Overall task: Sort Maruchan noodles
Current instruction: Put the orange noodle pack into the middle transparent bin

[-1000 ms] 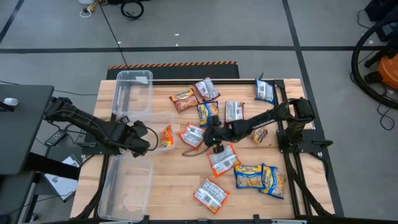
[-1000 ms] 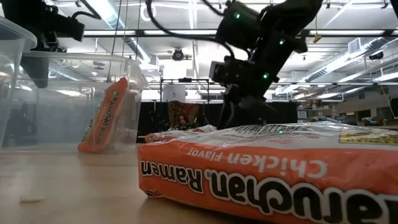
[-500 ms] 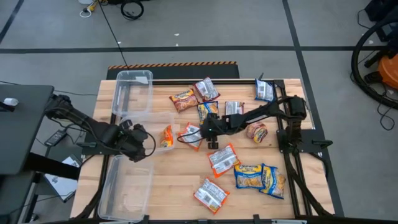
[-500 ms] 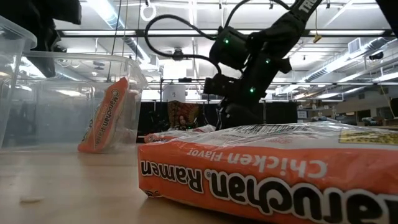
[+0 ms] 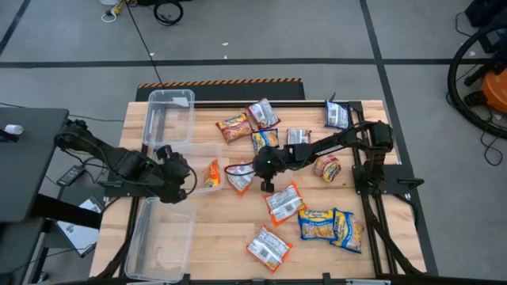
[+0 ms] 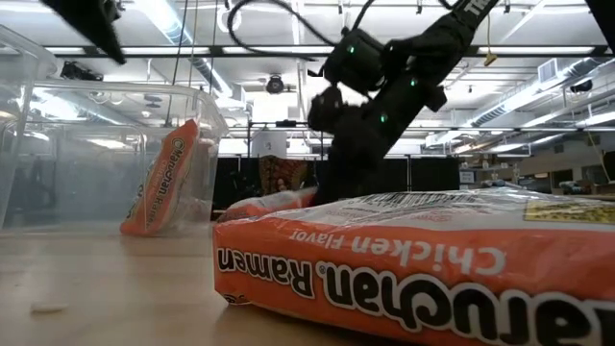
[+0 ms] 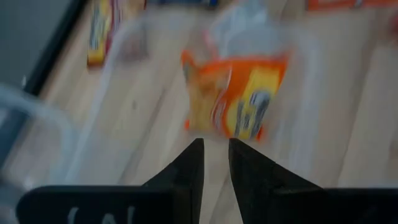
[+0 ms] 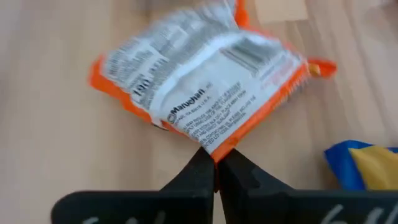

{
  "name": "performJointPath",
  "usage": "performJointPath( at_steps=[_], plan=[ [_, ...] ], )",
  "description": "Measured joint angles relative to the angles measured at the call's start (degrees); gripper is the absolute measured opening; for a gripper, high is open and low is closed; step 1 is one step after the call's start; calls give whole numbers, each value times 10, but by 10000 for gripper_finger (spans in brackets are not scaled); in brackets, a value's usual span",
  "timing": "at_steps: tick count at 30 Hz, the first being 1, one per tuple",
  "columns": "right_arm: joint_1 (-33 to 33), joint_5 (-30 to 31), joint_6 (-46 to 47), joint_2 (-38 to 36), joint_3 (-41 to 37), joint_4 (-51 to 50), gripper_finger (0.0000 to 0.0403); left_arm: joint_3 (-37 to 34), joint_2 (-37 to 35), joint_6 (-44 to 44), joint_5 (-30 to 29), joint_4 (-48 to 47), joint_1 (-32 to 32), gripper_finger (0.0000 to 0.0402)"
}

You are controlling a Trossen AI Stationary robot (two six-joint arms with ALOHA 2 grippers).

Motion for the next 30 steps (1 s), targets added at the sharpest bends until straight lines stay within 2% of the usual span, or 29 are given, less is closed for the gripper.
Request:
performJointPath(
  at_steps=[5, 9, 12, 16, 23, 26, 30],
  plan=[
    [0, -41, 148, -54, 0, -22, 7, -8, 0, 110, -42, 127, -3, 80],
    [0, -55, 258, -113, 0, -35, 7, -15, 9, 223, -48, 242, -4, 84],
    [0, -60, 303, -158, 0, -38, 7, -15, 12, 292, -54, 315, -3, 105],
    [0, -57, 335, -215, 0, -34, 7, -15, 37, 382, -59, 414, 7, 157],
    [0, 17, 366, -279, 0, -10, 7, -15, 112, 504, -113, 574, 58, 252],
    [-1, 52, 373, -290, 0, -6, 7, -16, 139, 545, -100, 653, 91, 270],
    [-2, 86, 379, -293, 0, 7, 7, -15, 176, 566, -71, 736, 141, 274]
  ],
)
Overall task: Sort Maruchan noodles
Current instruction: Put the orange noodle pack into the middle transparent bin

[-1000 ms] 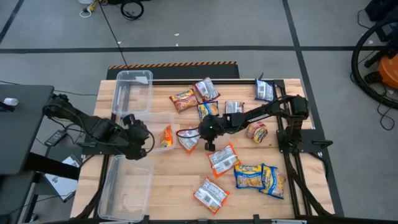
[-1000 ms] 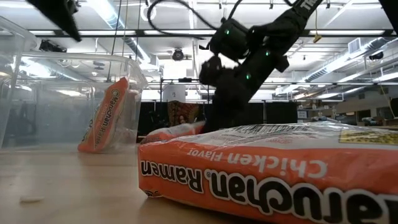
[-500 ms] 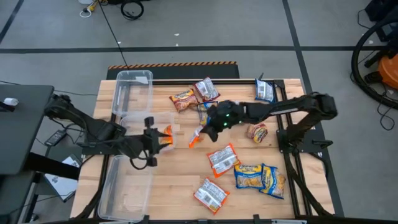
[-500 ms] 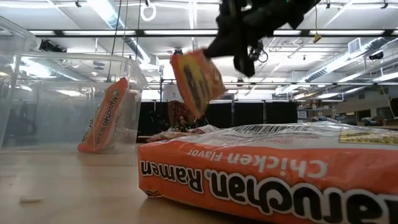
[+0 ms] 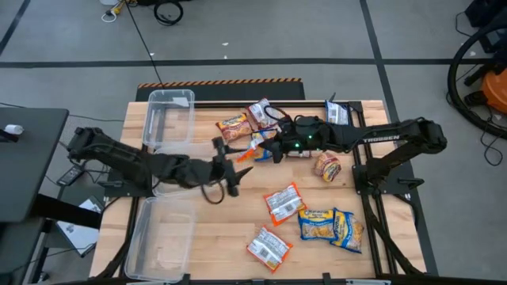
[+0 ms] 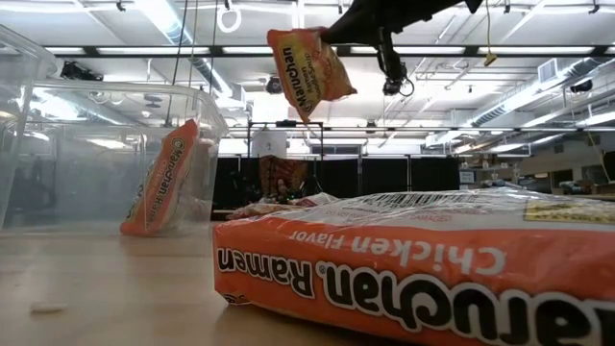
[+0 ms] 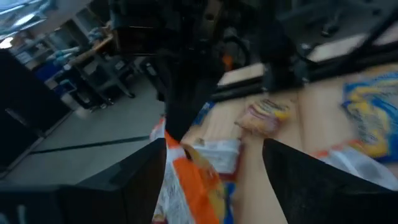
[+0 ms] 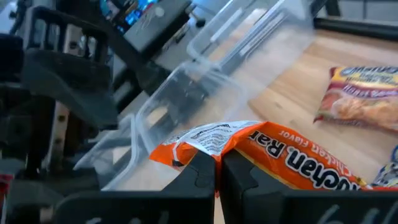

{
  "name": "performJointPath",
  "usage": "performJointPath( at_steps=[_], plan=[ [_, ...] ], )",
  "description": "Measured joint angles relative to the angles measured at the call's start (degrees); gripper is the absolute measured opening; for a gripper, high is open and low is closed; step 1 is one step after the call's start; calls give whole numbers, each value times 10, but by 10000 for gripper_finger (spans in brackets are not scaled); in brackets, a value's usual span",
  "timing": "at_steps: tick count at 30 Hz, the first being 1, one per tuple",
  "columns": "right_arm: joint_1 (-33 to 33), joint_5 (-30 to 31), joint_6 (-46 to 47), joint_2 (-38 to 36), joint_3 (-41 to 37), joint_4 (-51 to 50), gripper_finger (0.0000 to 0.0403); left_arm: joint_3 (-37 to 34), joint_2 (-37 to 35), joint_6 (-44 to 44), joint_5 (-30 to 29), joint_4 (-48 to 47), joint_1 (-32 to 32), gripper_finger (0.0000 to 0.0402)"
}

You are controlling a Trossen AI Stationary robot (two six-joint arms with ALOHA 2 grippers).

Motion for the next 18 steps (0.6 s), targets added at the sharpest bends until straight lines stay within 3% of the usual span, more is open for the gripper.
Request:
performJointPath(
  at_steps=[10, 14, 18],
  plan=[
    [0, 12, -17, 7, 0, 22, 7, 0, 31, -30, -20, 7, 79, 259],
    [0, 12, -33, 7, 0, 43, 7, 0, 31, -34, 25, -15, 83, 205],
    [0, 7, -48, 7, 0, 55, 7, 0, 31, -58, 42, -45, 89, 124]
  ],
)
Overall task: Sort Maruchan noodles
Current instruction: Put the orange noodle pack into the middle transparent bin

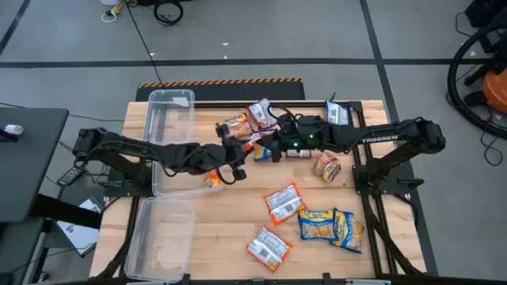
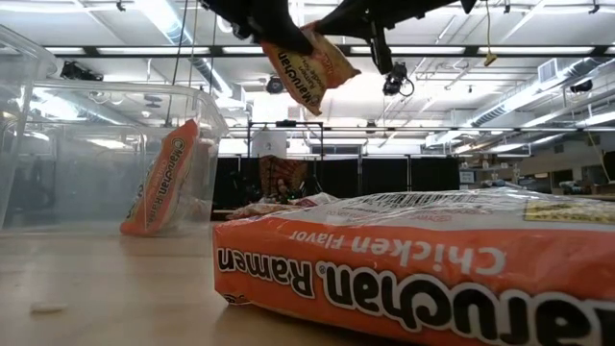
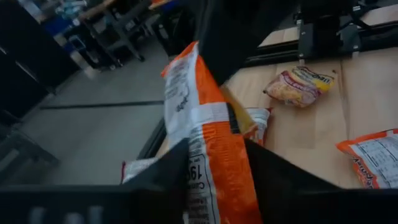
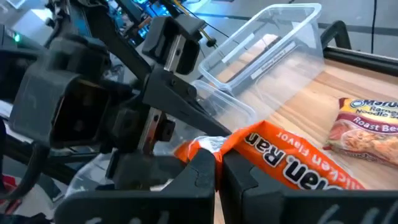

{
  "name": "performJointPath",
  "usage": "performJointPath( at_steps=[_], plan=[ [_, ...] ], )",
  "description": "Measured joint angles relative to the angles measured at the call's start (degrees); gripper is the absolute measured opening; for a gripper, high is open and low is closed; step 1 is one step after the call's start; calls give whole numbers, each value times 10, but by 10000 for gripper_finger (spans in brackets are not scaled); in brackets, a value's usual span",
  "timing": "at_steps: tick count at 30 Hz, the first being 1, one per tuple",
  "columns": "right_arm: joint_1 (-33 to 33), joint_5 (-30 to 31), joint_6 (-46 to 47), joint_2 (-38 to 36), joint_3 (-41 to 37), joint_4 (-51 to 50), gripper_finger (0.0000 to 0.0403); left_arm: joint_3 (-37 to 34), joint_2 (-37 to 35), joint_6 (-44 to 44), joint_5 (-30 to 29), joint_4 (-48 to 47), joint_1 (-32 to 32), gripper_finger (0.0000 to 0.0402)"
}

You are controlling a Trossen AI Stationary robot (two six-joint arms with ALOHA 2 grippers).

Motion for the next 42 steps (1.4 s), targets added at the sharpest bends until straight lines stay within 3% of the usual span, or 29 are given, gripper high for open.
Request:
performJointPath(
  at_steps=[5, 10, 14, 19, 24, 30, 35, 42],
  plan=[
    [0, 2, -21, 0, 0, -1, 8, 3, 0, -2, -2, 0, -3, 30],
    [0, 2, -66, 0, 0, -6, 27, 14, 0, -2, -4, -3, -12, 29],
    [2, 2, -96, 0, 0, -4, 68, 22, -4, -1, -30, -15, -23, 45],
    [1, 1, -160, -40, 0, 2, 134, 68, -24, -52, -67, -141, -36, 33],
    [5, 38, -225, -104, 1, 1, 169, 153, -46, -214, -72, -337, -48, 28],
    [32, 64, -229, -136, 1, -71, 170, 223, -62, -523, -67, -663, -73, 34],
    [68, 85, -207, -129, 0, -154, 170, 222, -66, -818, 12, -891, -107, 31],
    [122, 108, -205, -90, 0, -175, 169, 191, -63, -985, 95, -887, -134, 36]
  ],
)
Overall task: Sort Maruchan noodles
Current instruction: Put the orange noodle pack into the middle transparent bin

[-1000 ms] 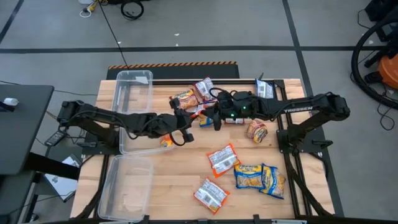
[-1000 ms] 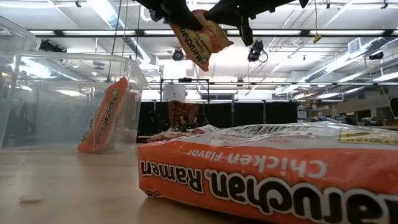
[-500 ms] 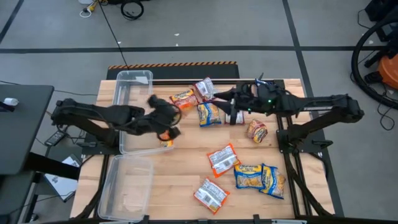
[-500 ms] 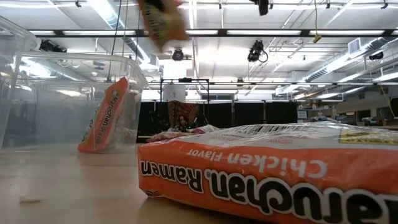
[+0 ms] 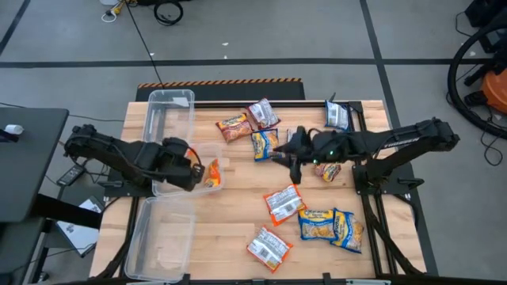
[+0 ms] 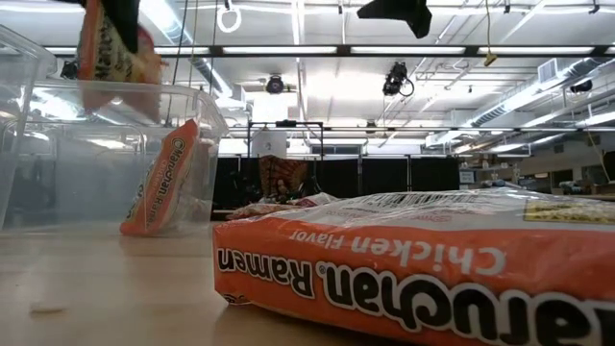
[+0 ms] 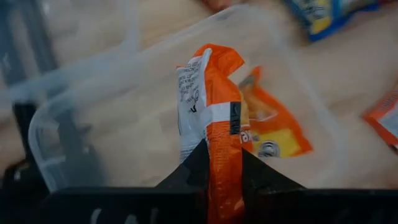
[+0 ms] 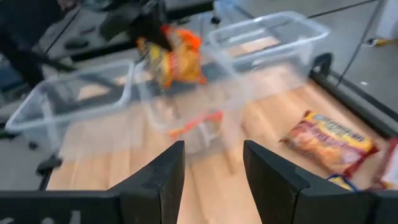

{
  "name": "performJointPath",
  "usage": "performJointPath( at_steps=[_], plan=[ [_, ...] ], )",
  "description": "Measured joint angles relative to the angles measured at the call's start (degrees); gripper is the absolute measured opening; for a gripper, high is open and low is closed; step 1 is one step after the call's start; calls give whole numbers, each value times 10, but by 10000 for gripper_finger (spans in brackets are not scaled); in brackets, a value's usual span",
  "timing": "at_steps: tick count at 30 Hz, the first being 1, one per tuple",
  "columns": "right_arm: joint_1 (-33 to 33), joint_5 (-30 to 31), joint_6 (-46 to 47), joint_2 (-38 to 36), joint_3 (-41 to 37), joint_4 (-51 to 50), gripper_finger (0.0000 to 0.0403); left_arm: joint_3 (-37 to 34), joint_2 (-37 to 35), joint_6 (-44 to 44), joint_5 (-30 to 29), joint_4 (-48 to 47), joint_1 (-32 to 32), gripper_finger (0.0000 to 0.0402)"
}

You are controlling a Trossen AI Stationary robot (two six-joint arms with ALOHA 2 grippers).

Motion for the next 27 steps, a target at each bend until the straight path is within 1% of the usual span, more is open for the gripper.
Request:
performJointPath(
  at_steps=[3, 5, 10, 13, 15, 17, 19, 21, 24, 27],
  plan=[
    [34, 2, -6, 14, 0, -4, 169, -51, 3, -51, 26, 24, 17, 36],
    [63, 5, -9, 15, 0, -4, 169, -83, 2, -67, 33, 52, 34, 37],
    [131, 17, 7, 7, 0, -13, 169, -144, 1, -59, 27, 161, 70, 37],
    [168, 19, 37, 0, 0, -38, 169, -183, 3, -55, 61, 215, 95, 38],
    [195, 37, 55, -2, 0, -57, 169, -203, 3, -53, 86, 245, 116, 38],
    [221, 63, 67, -2, 0, -64, 169, -217, 3, -44, 89, 272, 130, 38],
    [244, 90, 77, -3, 0, -73, 169, -223, 2, -31, 93, 284, 144, 38],
    [262, 110, 88, -3, 0, -75, 169, -229, 2, -22, 107, 284, 154, 38],
    [285, 135, 92, -3, 0, -78, 169, -242, 3, -4, 132, 310, 170, 39],
    [305, 162, 92, -3, 0, -78, 169, -255, 4, -5, 154, 328, 184, 39]
  ],
)
